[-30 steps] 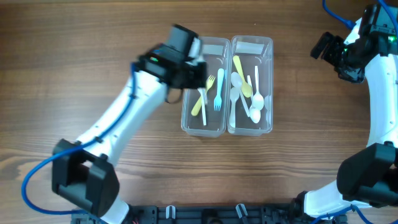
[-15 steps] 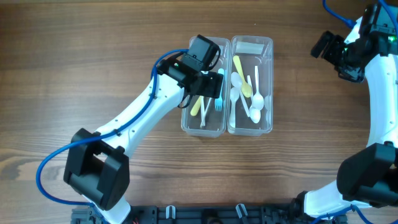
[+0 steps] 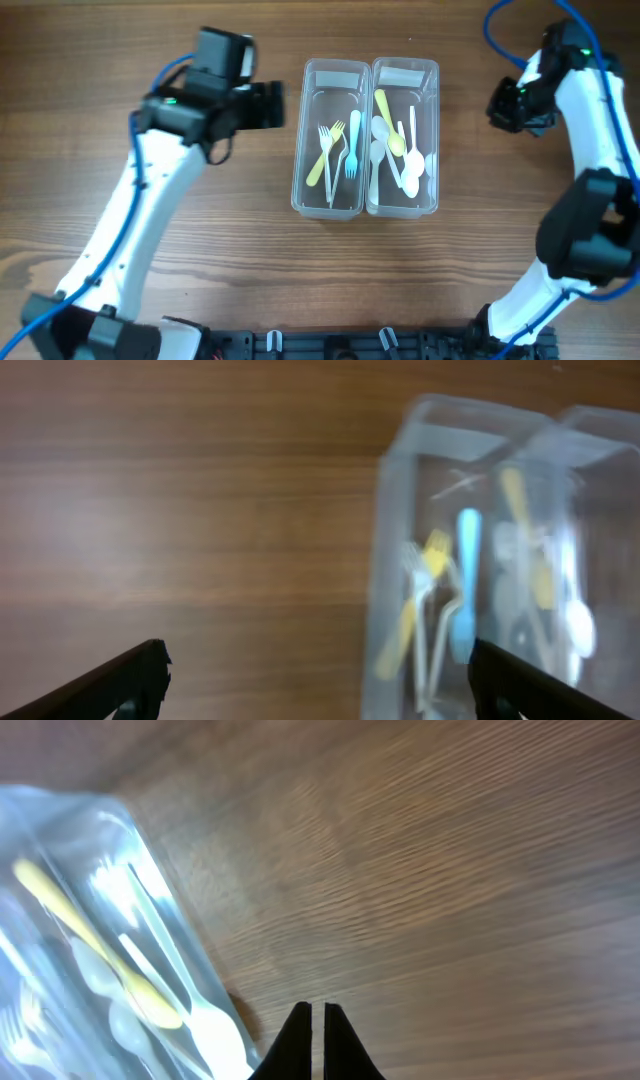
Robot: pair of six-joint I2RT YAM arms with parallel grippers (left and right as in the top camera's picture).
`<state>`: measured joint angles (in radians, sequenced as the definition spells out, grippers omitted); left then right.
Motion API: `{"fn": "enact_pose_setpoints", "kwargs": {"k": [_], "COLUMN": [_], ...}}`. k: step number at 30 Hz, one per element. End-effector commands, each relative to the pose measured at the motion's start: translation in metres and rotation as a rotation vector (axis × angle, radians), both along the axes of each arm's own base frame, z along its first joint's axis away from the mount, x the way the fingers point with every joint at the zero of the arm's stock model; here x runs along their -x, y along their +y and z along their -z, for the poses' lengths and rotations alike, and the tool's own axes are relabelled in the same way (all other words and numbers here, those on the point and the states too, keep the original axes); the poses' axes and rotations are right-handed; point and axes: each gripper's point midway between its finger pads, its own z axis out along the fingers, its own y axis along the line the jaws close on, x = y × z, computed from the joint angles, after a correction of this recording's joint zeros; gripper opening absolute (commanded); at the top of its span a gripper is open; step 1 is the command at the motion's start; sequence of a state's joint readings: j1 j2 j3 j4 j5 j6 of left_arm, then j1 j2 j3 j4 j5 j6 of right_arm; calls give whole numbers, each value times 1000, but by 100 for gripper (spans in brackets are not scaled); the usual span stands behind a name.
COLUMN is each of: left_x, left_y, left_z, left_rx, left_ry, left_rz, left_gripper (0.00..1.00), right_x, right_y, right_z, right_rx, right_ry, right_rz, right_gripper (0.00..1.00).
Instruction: Pack container
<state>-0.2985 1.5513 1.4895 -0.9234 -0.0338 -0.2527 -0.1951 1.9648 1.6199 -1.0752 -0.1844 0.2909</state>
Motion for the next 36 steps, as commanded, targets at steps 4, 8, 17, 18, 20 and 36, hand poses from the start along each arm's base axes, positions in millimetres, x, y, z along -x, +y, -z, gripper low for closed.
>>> {"fn": "enact_pose_setpoints", "kwargs": {"k": [4,8,17,18,20,36], "left_x": [9,18,29,30,30,43], "left_y": [75,104,127,128,128,159], "left_z": [12,17,22,22,22,-94], "left_rx": [-41,-45,-46,-46,-47,-154], "left_ry": [106,156,203,206,206,-117], "left_rz": [-173,-249,-313,-314,-314,-385], "left_gripper": [97,98,97,97,97,87], "right_x": [-7,-17,-27,-27,-28,-30], "right_y": [56,89,109,115,124,46], "right_z": [12,9,4,2,-2,-185], "right_rx": [-63,-72,-105,-133,-177,214], "right_ry": [14,-34,-98,-116,-143,-610], "right_rz": [-125,-201,-278,-320,-382,-279], "right_gripper": [4,4,4,4,4,4]}}
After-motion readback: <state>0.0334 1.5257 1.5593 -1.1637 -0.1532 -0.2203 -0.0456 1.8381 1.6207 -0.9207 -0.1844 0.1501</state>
